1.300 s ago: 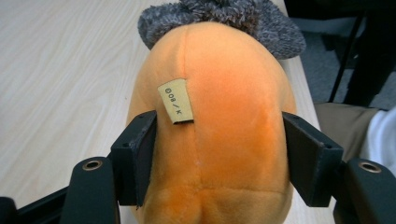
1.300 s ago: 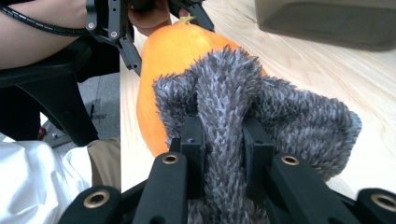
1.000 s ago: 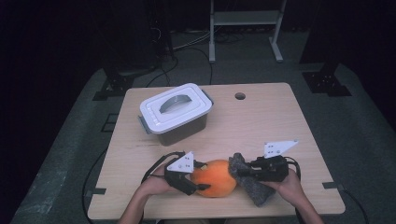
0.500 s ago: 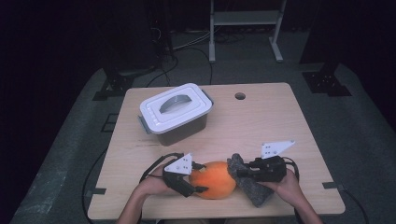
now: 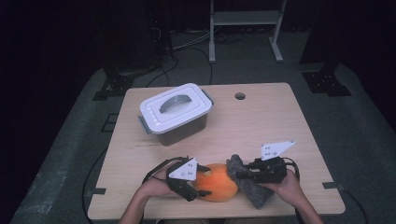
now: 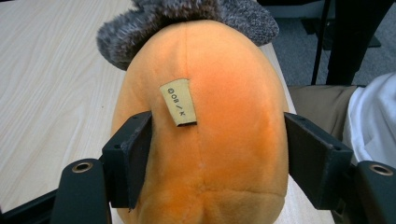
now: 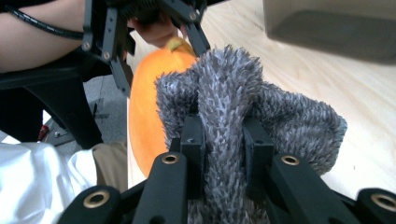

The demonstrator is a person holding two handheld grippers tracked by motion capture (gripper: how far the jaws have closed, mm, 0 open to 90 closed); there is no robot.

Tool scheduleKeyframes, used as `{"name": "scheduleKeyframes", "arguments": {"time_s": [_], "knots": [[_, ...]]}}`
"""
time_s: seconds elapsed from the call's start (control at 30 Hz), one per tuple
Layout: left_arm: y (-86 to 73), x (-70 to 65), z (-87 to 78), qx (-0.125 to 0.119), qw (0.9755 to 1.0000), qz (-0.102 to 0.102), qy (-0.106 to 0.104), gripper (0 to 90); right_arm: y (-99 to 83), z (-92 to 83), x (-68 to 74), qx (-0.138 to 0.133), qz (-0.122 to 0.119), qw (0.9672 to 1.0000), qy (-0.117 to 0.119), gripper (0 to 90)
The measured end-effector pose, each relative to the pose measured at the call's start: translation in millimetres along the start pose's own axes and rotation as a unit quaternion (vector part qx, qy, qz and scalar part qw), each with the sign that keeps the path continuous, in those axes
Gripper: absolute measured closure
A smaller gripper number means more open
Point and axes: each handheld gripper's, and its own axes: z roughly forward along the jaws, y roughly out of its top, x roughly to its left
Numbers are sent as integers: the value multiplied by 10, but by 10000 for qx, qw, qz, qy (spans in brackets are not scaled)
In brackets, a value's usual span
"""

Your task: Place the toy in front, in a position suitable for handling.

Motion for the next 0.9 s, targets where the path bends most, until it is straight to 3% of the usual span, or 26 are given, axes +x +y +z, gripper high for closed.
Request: {"name": "scheduleKeyframes", "arguments": {"time_s": [0.1,0.17,0.27,0.33,0.37,0.4,0.43,0.5,0.57,0.63,0.8,0.83,0.87,0.9], "knots": [[11,-2,7,-4,10000,-5,6,284,-48,-36,-24,106,57,9999,-66,738],[27,-5,22,-9,10000,-40,26,269,-16,-64,7,32,-10,9999,-114,738],[45,-10,51,-49,9999,-86,43,248,82,-74,79,-230,-132,9996,-1,738],[51,-11,53,-22,9999,-96,68,221,110,-60,100,-192,-205,9996,3,738],[58,5,47,-15,9997,-232,92,210,109,-9,112,-57,-289,9996,-6,738],[58,5,47,-15,9997,-232,92,200,109,-9,112,-57,-289,9996,-6,738],[68,28,41,-43,9992,-398,46,192,58,15,82,-52,-183,9998,115,738],[75,36,36,-44,9989,-463,71,154,41,9,69,-13,-151,9998,124,738],[71,85,45,92,9965,-820,111,85,-1,-28,58,47,-106,9999,116,739],[44,116,62,33,9944,-1059,14,83,-32,-46,51,58,-72,9999,108,738],[63,97,61,85,9958,-913,81,257,13,-81,55,45,-111,9999,32,739],[86,66,70,46,9972,-735,83,283,67,-93,84,-61,-201,9998,-19,739],[86,66,70,46,9972,-735,83,294,98,-92,103,-149,-229,9996,-1,739],[129,17,100,79,9987,-498,82,299,133,-87,129,-185,-282,9994,1,739]]}}
